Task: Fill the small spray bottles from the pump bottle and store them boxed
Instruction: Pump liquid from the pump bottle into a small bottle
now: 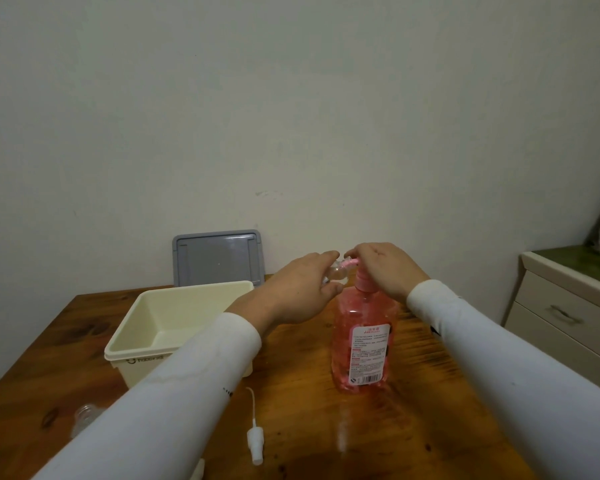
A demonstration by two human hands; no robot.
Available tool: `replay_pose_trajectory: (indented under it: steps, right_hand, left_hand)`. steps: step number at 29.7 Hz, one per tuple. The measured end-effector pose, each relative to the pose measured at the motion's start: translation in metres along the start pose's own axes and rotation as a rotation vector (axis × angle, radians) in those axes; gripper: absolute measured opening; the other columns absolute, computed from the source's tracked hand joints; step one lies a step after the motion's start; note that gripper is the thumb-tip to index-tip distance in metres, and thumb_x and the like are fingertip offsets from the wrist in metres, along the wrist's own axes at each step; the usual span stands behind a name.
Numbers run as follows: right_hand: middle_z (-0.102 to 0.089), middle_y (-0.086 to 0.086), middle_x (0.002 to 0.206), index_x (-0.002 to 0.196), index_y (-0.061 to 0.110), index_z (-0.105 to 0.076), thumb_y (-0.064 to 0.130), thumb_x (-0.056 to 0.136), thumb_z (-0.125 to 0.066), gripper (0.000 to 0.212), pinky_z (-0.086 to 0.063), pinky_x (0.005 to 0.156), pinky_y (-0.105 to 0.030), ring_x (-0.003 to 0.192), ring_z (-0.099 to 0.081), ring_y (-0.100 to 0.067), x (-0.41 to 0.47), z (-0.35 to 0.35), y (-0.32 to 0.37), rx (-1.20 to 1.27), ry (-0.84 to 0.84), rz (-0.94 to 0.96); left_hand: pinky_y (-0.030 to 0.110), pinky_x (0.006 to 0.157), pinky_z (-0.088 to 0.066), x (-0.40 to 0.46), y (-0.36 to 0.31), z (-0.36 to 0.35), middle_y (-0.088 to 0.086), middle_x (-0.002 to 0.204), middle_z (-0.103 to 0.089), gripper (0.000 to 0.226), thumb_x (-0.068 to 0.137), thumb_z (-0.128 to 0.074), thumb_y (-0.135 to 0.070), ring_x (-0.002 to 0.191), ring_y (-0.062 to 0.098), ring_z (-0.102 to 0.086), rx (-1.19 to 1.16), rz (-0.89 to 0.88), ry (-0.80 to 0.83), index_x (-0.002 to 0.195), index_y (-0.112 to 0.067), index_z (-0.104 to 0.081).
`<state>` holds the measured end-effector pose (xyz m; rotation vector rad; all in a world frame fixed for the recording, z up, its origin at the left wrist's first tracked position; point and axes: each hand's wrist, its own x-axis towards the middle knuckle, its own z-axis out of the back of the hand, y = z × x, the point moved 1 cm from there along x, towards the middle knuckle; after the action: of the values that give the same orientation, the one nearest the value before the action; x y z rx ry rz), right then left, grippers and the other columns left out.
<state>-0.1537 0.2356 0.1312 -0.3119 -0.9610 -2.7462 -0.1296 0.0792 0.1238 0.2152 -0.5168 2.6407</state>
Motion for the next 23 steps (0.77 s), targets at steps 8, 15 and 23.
replay_pose_trajectory:
  steps: [8, 15, 23]
  right_hand:
    - [-0.063, -0.011, 0.117, 0.113, 0.015, -0.065, 0.024, 0.098, -0.028, 0.040, -0.041, 0.084, -0.034, 0.101, -0.054, -0.023, 0.004, 0.004, 0.000, 0.012, -0.019, -0.012]
    - [-0.063, -0.012, 0.120, 0.117, 0.011, -0.065, 0.023, 0.098, -0.029, 0.043, -0.042, 0.094, -0.036, 0.109, -0.054, -0.025, -0.001, 0.000, 0.000, 0.047, -0.013, -0.015]
    - [-0.067, -0.013, 0.112, 0.108, 0.011, -0.067, 0.024, 0.097, -0.030, 0.041, -0.042, 0.087, -0.037, 0.103, -0.057, -0.026, 0.004, 0.005, 0.002, 0.045, -0.034, -0.020]
  left_hand:
    - [0.031, 0.102, -0.037, 0.001, -0.002, 0.008, 0.004, 0.147, -0.042, 0.058, 0.098, -0.048, -0.035, 0.128, 0.022, -0.045, -0.011, -0.001, -0.002, 0.150, -0.022, -0.025]
    - [0.032, 0.103, -0.037, -0.001, 0.000, 0.001, 0.003, 0.147, -0.042, 0.058, 0.099, -0.048, -0.036, 0.129, 0.021, -0.044, -0.013, 0.006, 0.010, 0.150, -0.023, -0.024]
    - [0.031, 0.102, -0.036, -0.001, -0.002, 0.008, 0.003, 0.147, -0.043, 0.058, 0.098, -0.049, -0.035, 0.129, 0.021, -0.044, -0.016, -0.001, -0.001, 0.150, -0.023, -0.026]
